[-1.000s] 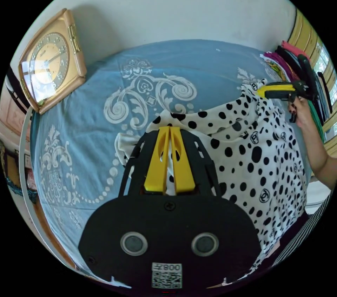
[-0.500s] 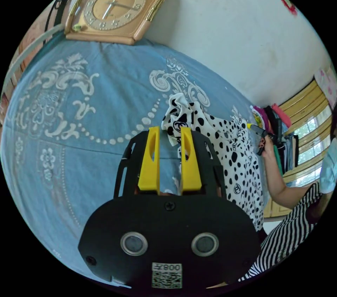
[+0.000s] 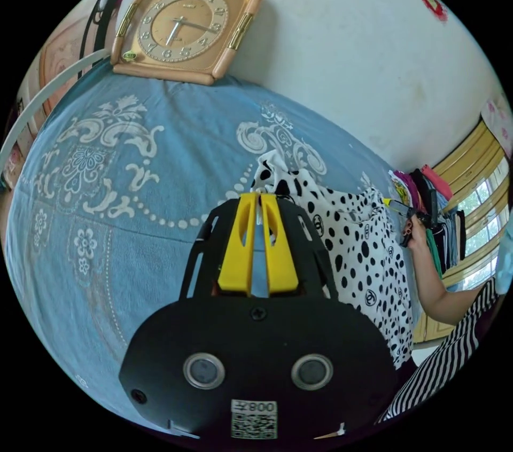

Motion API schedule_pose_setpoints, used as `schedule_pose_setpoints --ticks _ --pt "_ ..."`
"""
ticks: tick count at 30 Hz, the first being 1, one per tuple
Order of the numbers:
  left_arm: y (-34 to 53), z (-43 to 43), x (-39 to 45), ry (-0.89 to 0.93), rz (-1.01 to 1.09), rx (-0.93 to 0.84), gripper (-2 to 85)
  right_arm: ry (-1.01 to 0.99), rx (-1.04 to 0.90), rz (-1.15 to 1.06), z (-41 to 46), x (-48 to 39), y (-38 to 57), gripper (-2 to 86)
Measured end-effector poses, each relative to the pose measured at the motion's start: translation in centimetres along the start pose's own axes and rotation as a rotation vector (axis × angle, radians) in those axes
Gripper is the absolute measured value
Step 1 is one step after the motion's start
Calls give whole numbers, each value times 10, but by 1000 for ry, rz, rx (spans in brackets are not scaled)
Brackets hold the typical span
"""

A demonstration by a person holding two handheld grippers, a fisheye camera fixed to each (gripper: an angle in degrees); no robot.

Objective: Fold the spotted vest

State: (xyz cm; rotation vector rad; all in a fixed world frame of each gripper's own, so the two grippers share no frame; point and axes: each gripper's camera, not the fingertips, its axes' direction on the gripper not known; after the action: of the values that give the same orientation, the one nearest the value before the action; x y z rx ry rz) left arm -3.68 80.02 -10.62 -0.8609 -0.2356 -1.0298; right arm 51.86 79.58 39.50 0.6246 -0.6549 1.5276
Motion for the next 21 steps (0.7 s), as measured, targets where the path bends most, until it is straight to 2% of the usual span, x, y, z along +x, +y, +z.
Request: schedule_pose_setpoints --ticks 4,7,9,13,16,21 --pt "18 -35 -1 124 6 18 85 -21 27 2 -22 6 23 51" --pt "45 -56 3 249 35 3 96 -131 40 20 -44 16 61 67" --pt "61 -61 9 218 63 -63 98 -176 -6 42 -50 18 99 69" --pt "86 -58 15 236 82 -202 65 -110 -100 64 -49 15 144 53" --pt "90 -70 19 165 101 -211 37 -105 -111 82 -54 18 157 22" --pt "101 -99 12 124 76 -165 41 -59 -132 60 -61 22 163 11"
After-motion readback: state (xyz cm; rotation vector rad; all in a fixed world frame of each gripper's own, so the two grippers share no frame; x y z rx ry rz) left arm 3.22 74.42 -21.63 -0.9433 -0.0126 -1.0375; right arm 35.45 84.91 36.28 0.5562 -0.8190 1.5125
